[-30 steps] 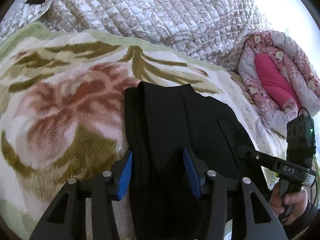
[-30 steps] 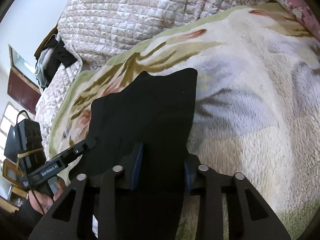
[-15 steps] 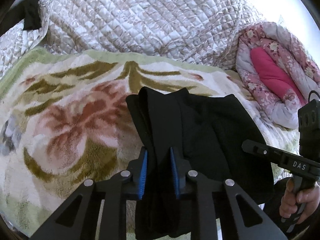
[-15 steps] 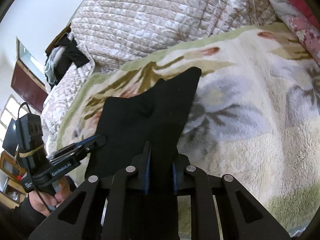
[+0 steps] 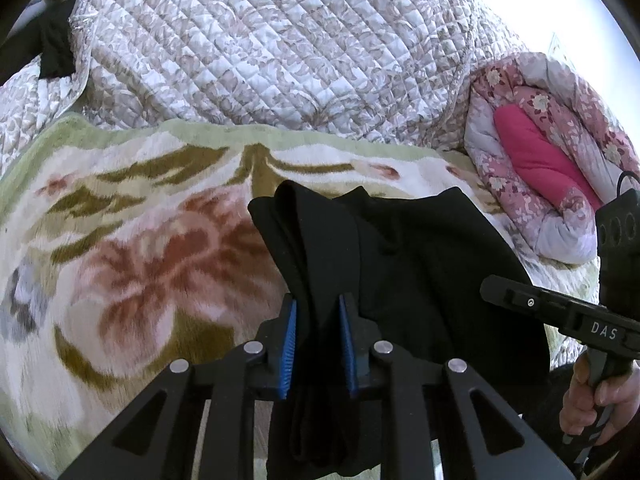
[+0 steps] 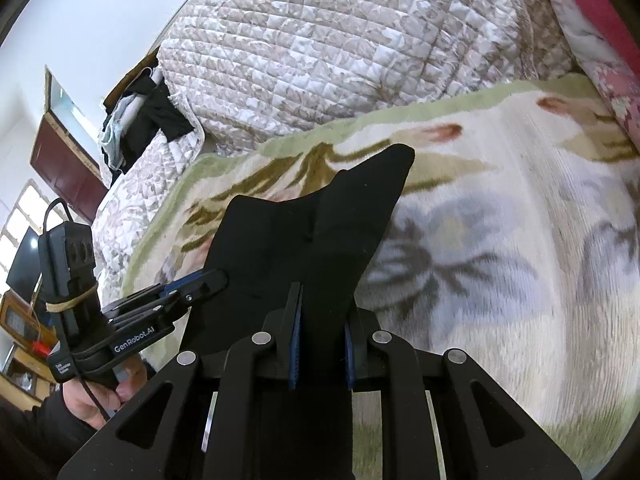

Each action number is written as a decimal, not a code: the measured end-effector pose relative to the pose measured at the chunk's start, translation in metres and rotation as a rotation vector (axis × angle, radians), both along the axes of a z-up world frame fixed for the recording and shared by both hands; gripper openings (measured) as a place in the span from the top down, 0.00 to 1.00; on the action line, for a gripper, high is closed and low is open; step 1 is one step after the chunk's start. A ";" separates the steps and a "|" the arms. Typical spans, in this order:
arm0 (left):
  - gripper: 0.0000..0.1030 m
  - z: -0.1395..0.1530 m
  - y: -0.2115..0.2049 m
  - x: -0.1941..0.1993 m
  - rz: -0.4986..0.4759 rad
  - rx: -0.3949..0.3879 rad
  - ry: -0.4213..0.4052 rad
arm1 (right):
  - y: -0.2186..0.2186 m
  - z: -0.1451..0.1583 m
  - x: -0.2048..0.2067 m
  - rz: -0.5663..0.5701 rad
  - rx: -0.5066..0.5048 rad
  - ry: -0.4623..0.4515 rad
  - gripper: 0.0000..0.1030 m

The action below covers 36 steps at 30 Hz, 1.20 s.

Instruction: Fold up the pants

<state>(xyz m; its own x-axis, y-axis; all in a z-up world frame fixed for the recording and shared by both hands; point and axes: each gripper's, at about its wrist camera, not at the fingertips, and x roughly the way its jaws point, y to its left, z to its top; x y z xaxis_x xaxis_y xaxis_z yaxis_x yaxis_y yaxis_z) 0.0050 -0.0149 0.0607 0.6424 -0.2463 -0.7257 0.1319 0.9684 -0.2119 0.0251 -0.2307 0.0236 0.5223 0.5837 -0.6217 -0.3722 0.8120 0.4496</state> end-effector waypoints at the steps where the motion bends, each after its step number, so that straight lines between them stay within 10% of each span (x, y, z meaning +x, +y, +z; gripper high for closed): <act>1: 0.79 0.001 0.001 0.005 0.002 -0.002 -0.003 | 0.001 0.001 0.005 0.002 0.000 -0.004 0.84; 24: 0.78 -0.003 0.022 0.135 0.008 0.026 -0.029 | 0.009 -0.031 0.147 -0.034 -0.060 0.056 0.78; 36: 0.78 -0.014 0.060 0.105 0.124 0.020 -0.003 | 0.008 -0.006 0.083 -0.064 -0.170 -0.113 0.74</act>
<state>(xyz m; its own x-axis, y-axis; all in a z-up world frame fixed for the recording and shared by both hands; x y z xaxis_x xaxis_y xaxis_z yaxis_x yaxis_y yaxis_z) 0.1104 0.0453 0.0463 0.6689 -0.1506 -0.7279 0.0114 0.9812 -0.1925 0.1085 -0.2224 0.0174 0.6268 0.4393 -0.6435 -0.3580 0.8959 0.2629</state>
